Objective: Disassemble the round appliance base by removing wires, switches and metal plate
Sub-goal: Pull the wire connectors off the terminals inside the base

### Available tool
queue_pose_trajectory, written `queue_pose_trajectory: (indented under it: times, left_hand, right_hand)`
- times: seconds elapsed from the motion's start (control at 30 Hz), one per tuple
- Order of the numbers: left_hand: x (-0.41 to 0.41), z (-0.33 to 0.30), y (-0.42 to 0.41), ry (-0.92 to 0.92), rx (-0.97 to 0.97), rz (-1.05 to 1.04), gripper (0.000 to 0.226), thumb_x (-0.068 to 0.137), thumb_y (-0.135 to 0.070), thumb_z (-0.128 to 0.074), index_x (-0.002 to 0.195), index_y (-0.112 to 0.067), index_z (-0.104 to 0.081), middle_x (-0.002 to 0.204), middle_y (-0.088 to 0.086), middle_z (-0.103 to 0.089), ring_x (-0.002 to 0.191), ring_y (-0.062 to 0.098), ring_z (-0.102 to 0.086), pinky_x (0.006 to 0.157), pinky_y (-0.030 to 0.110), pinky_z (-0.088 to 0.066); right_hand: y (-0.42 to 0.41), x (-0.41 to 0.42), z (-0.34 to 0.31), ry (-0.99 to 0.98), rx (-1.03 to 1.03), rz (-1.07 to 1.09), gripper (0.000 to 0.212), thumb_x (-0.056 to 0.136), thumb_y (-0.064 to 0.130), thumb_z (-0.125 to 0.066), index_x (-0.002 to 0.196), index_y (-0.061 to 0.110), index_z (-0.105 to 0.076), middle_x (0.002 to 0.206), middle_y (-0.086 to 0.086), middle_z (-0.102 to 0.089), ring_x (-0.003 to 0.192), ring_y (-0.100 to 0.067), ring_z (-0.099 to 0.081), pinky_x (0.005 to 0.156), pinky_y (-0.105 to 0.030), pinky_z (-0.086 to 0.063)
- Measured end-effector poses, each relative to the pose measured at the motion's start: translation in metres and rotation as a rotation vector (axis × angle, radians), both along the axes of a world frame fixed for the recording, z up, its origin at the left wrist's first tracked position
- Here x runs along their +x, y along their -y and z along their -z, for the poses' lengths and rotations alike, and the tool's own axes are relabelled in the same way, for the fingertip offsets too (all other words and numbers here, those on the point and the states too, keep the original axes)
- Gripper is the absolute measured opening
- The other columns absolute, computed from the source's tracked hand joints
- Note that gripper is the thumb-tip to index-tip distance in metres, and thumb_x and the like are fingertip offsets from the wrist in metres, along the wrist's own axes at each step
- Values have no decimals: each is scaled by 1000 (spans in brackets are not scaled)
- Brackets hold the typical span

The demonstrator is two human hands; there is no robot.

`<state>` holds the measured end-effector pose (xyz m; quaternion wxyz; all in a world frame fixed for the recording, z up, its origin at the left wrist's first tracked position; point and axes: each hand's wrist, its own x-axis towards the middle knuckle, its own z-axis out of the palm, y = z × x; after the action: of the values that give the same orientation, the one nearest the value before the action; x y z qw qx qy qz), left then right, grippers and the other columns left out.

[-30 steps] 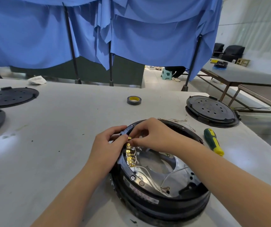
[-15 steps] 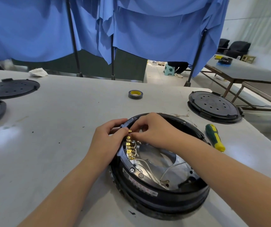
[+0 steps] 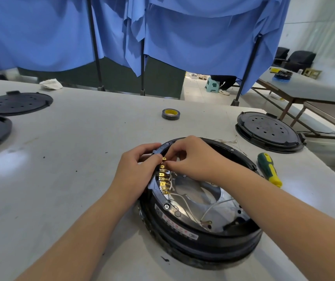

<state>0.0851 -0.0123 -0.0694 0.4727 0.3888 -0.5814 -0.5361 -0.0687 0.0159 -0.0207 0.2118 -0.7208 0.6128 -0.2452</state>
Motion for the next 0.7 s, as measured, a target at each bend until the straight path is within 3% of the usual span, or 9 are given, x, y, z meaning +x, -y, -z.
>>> queue_pose_trajectory:
  times: [0.33, 0.7]
  left_hand:
    - [-1, 0, 1, 7, 5, -7, 30, 88, -8, -63, 98, -34, -73, 88, -2, -76, 75, 8, -72, 57, 14, -51]
    - [0, -1, -1, 8, 6, -12, 30, 88, -7, -63, 96, -35, -73, 86, -6, -75, 77, 5, -71, 57, 11, -50]
  right_hand:
    - [-1, -3, 0, 22, 19, 46, 4, 79, 19, -70, 76, 20, -72, 57, 13, -63, 50, 5, -55, 50, -11, -42]
    - [-2, -5, 1, 37, 5, 48, 2, 81, 22, -70, 82, 21, -72, 67, 8, -68, 56, 2, -59, 58, -20, -53]
